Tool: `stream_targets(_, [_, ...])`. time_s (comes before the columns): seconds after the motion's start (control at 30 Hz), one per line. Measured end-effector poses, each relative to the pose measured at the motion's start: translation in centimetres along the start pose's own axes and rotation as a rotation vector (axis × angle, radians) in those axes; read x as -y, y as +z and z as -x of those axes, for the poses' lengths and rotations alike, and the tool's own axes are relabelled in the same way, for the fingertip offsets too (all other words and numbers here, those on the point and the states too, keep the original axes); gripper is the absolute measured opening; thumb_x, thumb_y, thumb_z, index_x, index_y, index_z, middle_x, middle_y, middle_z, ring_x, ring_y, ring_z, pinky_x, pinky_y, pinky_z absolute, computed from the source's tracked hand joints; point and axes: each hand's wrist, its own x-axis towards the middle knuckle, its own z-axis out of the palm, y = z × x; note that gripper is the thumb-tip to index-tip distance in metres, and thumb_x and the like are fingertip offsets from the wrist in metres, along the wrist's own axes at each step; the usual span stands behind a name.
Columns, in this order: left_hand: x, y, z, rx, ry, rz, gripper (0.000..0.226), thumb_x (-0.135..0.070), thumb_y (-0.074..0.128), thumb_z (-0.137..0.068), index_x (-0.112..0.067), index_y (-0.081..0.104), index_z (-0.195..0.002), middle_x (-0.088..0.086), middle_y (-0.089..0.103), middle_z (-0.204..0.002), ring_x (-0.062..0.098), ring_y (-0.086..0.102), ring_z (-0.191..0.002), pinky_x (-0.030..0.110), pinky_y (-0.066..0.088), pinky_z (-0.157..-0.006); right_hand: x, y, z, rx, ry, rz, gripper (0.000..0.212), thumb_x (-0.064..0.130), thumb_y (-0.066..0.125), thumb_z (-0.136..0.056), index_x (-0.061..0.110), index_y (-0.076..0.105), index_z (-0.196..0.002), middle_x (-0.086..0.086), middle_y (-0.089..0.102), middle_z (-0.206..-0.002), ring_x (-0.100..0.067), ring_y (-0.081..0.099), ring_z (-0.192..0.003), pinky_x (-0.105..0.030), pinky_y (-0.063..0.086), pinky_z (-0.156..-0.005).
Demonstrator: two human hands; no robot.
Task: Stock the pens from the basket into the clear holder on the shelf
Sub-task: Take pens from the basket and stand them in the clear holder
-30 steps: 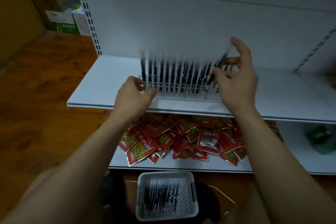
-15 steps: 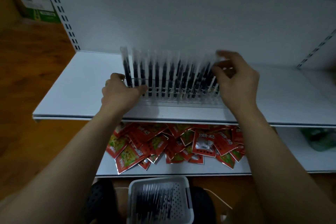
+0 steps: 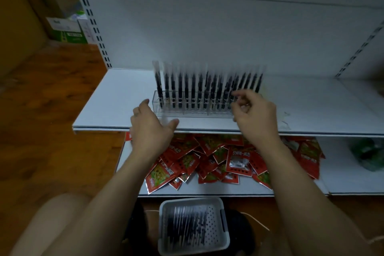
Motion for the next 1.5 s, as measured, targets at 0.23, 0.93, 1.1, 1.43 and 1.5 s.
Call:
stream_targets(0.23, [2.4, -0.1, 5.6, 0.329, 0.069, -0.021, 0.059, -0.036, 0.072, -0.083, -0.019, 0.045, -0.132, -0.011, 0.061, -0.092, 0.011, 0.061, -0.088, 0.030, 0.049, -0.075, 0.4, 3.0, 5.4, 0.349, -0.008, 0.137, 0.011, 0.030, 0.060, -0.092, 0.028, 0.070, -0.094, 0.009, 0.067, -0.079, -0.013, 0.063, -0.070, -0.034, 0.056, -0.069])
stream_targets(0.93, [15.1, 9.4, 11.3, 0.823, -0.263, -0.263, 0.056, -0.038, 0.070, -0.084, -0.013, 0.049, -0.130, 0.009, 0.060, -0.123, 0.016, 0.058, -0.091, 0.027, 0.049, -0.077, -14.6, 14.4, 20.0, 1.105, 0.591, 0.261, 0.036, 0.007, 0.044, -0.093, 0.012, 0.036, -0.058, -0.009, 0.042, -0.067, -0.021, 0.043, -0.061, -0.030, 0.037, -0.063])
stream_targets(1.1, [17.1, 13.1, 11.2, 0.835, -0.400, -0.144, 0.041, -0.032, 0.070, -0.085, -0.009, 0.057, -0.116, 0.011, 0.063, -0.110, 0.020, 0.062, -0.087, 0.025, 0.049, -0.072, -17.1, 17.7, 21.3, 1.192, 0.728, 0.350, 0.023, 0.015, 0.046, -0.090, 0.012, 0.044, -0.068, -0.007, 0.043, -0.078, -0.016, 0.042, -0.066, -0.026, 0.033, -0.055])
stream_targets(1.43, [21.7, 19.5, 11.8, 0.838, -0.655, -0.017, 0.021, -0.025, 0.066, -0.088, -0.007, 0.063, -0.096, -0.001, 0.054, -0.063, 0.008, 0.049, -0.053, 0.013, 0.034, -0.041, -22.2, 23.1, 23.2, 1.311, 0.747, 0.500, 0.070, 0.031, 0.047, -0.090, 0.027, 0.016, -0.153, -0.002, -0.008, -0.162, -0.030, -0.006, -0.148, -0.048, 0.017, -0.118])
stream_targets(1.5, [21.9, 20.0, 11.3, 0.798, -0.678, 0.033, 0.022, -0.022, 0.065, -0.090, -0.008, 0.063, -0.108, 0.002, 0.062, -0.077, 0.012, 0.055, -0.064, 0.012, 0.040, -0.050, -22.8, 23.7, 23.2, 1.329, 0.748, 0.533, 0.069, 0.033, 0.046, -0.090, 0.028, 0.018, -0.153, 0.001, -0.008, -0.162, -0.030, -0.004, -0.148, -0.050, 0.018, -0.118])
